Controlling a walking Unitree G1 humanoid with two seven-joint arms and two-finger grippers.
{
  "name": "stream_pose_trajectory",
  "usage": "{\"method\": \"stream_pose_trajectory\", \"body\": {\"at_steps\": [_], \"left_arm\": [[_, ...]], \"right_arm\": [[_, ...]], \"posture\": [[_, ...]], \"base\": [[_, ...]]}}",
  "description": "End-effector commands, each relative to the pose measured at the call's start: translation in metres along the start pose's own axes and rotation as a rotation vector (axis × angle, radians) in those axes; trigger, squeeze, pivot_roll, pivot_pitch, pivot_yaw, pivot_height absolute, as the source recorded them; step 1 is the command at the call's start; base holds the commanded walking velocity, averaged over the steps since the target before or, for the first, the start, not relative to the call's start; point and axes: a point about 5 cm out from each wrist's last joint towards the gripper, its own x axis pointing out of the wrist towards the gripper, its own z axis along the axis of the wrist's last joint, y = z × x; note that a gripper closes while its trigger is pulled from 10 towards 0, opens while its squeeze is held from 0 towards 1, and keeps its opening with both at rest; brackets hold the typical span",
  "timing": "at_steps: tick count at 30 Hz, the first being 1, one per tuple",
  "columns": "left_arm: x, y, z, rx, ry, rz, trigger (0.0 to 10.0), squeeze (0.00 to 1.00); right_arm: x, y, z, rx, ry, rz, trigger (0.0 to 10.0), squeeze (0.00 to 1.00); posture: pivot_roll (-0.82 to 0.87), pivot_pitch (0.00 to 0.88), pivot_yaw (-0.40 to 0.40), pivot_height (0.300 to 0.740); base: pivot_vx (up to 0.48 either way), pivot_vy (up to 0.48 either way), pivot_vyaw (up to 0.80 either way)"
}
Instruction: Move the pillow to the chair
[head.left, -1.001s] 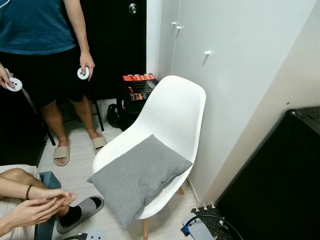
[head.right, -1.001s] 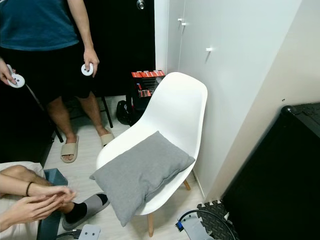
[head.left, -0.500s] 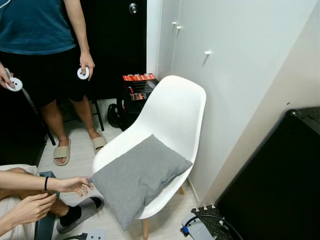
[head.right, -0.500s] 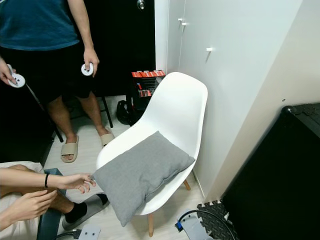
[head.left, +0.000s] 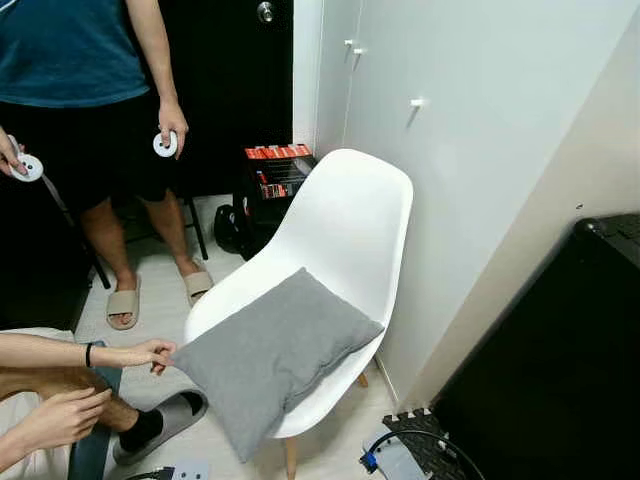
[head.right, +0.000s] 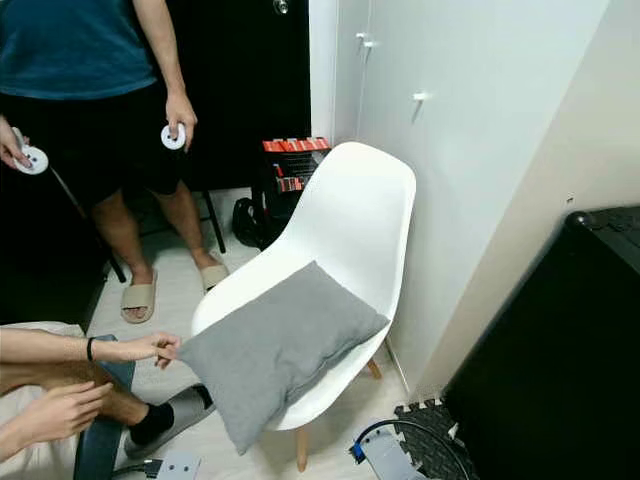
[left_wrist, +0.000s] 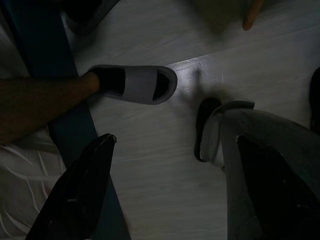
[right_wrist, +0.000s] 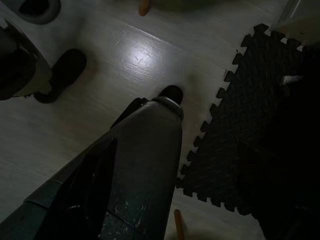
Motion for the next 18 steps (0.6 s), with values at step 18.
{"method": "stream_pose_trajectory", "body": {"at_steps": [18], "left_arm": [[-0.0036,-0.0024,-0.0181,-0.002,0.073,-0.008,10.0,0.00]], "right_arm": [[-0.0009,-0.0020,-0.0046,-0.021,0.021,0.005,10.0,0.00]], "posture": [[0.06,0.079,-0.083,0.734]], "base": [[-0.132,0.000,0.00]]}}
